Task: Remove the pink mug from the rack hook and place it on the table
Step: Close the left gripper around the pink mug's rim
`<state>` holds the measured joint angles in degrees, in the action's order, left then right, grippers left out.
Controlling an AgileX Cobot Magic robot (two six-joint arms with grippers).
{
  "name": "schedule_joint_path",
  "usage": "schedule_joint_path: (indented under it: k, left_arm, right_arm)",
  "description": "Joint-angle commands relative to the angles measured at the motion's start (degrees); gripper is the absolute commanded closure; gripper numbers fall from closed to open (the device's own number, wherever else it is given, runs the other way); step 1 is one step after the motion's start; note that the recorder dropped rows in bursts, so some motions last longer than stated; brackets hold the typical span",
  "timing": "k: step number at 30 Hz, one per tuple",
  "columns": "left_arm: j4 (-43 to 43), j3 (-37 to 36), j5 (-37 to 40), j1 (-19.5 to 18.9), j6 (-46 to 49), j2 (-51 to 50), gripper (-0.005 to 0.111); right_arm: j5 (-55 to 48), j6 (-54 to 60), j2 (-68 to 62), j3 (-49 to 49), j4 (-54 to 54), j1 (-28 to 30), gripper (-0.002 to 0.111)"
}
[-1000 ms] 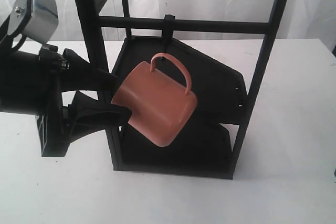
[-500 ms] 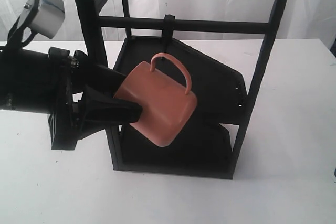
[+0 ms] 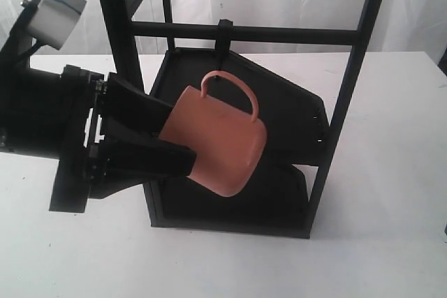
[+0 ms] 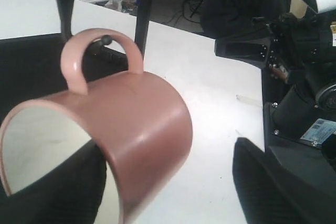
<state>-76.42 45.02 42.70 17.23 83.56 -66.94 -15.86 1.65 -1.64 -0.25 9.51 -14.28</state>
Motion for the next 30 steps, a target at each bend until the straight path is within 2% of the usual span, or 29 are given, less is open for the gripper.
schedule_joint_path:
  k: [1, 10, 16, 23, 30]
  left_arm:
    - [-3.0, -0.4, 2.2, 0.1, 0.0, 0.1, 0.037]
    - [-5.2, -0.4, 4.7, 0.1, 0.1, -0.2, 0.037]
    - [-5.2, -0.4, 3.4, 0.1, 0.2, -0.5, 0.037]
    - [-1.4, -0.4, 2.8, 0.1, -1.8, -0.5, 0.037]
    - [-1.4, -0.4, 2.9, 0.1, -1.8, -0.5, 0.037]
  right_arm:
    - [0.6, 0.0, 0.3, 0.3, -0.1, 0.3, 0.108]
    - [0.6, 0.0, 0.3, 0.3, -0.1, 0.3, 0.108]
    - [0.6, 0.0, 0.3, 0.3, -0.1, 0.3, 0.108]
    - [0.6, 0.0, 0.3, 0.3, -0.1, 0.3, 0.108]
    - [0.6, 0.0, 0.3, 0.3, -0.1, 0.3, 0.108]
